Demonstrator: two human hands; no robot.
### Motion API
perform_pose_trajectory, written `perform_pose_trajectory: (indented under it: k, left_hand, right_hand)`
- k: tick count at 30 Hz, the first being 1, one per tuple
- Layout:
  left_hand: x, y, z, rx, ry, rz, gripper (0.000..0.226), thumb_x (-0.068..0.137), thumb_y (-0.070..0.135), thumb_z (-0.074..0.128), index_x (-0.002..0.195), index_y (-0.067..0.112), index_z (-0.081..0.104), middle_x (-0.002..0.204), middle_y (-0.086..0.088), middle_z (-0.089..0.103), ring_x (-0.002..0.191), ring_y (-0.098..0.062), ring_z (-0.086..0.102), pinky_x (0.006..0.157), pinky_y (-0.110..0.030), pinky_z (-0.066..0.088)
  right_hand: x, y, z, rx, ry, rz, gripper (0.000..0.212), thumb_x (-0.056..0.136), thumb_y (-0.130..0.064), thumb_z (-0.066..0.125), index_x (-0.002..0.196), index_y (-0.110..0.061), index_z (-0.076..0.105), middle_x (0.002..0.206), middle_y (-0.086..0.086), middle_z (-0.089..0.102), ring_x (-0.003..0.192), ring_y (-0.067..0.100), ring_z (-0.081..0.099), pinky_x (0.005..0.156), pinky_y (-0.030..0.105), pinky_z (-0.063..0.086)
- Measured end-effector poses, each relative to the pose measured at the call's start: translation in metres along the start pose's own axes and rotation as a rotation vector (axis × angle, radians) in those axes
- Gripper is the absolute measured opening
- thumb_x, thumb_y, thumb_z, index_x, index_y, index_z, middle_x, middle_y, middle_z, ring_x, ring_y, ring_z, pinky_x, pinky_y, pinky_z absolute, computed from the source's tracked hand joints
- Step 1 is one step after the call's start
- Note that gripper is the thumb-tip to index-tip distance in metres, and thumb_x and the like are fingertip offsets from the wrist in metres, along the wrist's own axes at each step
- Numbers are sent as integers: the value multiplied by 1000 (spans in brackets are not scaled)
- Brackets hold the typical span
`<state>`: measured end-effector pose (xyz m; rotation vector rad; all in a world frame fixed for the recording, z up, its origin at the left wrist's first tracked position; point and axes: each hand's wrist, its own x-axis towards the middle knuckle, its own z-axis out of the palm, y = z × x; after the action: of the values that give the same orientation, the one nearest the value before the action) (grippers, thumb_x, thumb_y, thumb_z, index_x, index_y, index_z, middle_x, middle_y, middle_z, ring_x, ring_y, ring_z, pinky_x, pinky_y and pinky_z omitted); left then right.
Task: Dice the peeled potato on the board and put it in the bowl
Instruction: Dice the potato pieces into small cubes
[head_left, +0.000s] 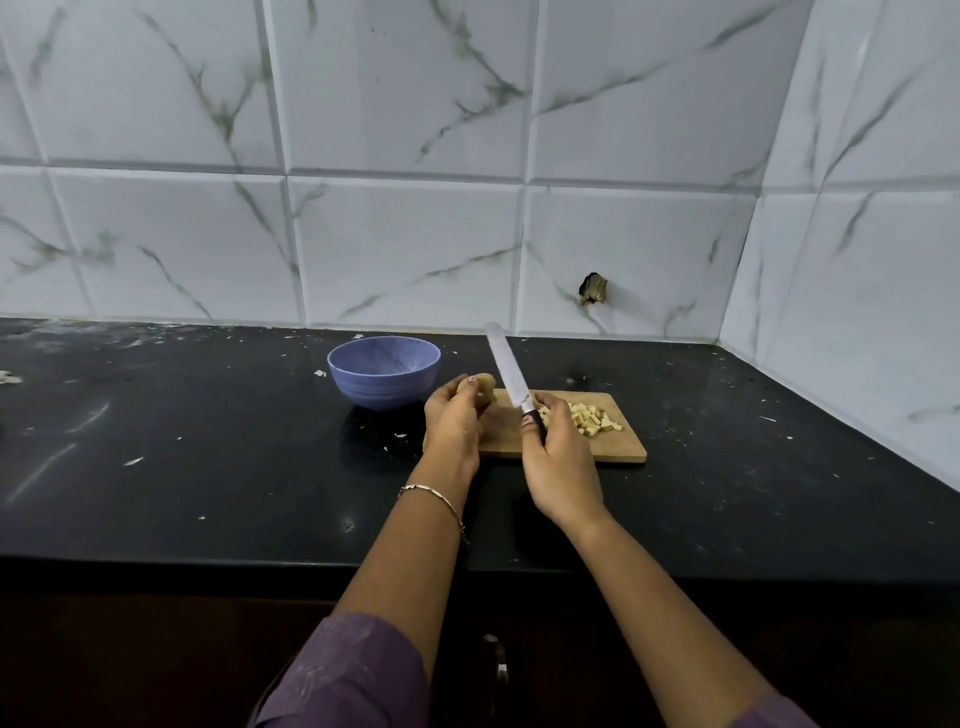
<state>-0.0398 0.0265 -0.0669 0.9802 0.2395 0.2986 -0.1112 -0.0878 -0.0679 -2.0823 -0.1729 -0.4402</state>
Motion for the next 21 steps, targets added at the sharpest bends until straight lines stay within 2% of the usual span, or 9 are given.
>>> perform_pose_trajectory:
  k: [2,4,6,9,13,16,18,21]
  left_hand:
    - [-1,0,-1,154,13,49,31,94,14,62,123,5,59,94,-6,71,85,-15,67,96,-42,55]
    - [0,0,-5,308,40,67,30,81,25,69,110,19,63,104,-5,71,97,-20,68,96,-44,54]
    - [-1,5,-8,434,75,90,29,78,24,74,105,23,62,111,-6,68,102,-23,66,94,-43,55]
    - [-6,12,-12,595,101,168,39,81,13,76,117,16,62,114,-7,67,102,-23,65,93,-38,55]
    - [-8,14,-14,799,82,231,46,81,6,75,124,15,63,118,-5,66,102,-16,62,80,-21,49]
    - [-8,14,-13,858,64,230,49,76,9,82,121,17,66,116,-5,68,105,-18,64,88,-28,54]
    - [-7,14,-12,846,57,224,48,74,14,86,119,15,67,113,-6,69,102,-19,65,91,-33,55]
    - [-5,15,-14,786,66,241,46,79,20,83,121,10,66,113,-6,68,105,-20,63,92,-31,52]
  right_hand:
    - [1,1,-1,-26,37,36,33,104,-33,41,135,-22,45,109,0,64,95,20,61,74,36,48]
    - [2,1,-2,-46,48,59,34,104,-33,41,136,-21,44,110,1,64,97,21,61,76,38,49]
    - [1,0,-2,-57,54,66,34,104,-32,41,136,-20,44,109,1,64,96,21,61,74,38,49]
    - [2,-1,-2,-74,46,80,34,105,-32,41,137,-20,44,105,-1,62,92,19,60,71,35,46]
    - [1,-1,-2,-116,21,91,34,105,-31,42,137,-20,44,97,-6,56,85,15,54,64,32,40]
    - [1,-2,-3,-133,5,99,34,105,-30,42,137,-20,44,95,-6,54,79,11,51,55,28,36]
    - [2,-2,-3,-138,2,102,33,104,-30,42,136,-20,45,95,-6,55,81,13,53,57,31,37]
    - [2,-2,-2,-144,0,107,33,104,-32,42,136,-21,44,95,-5,57,84,17,59,61,32,40]
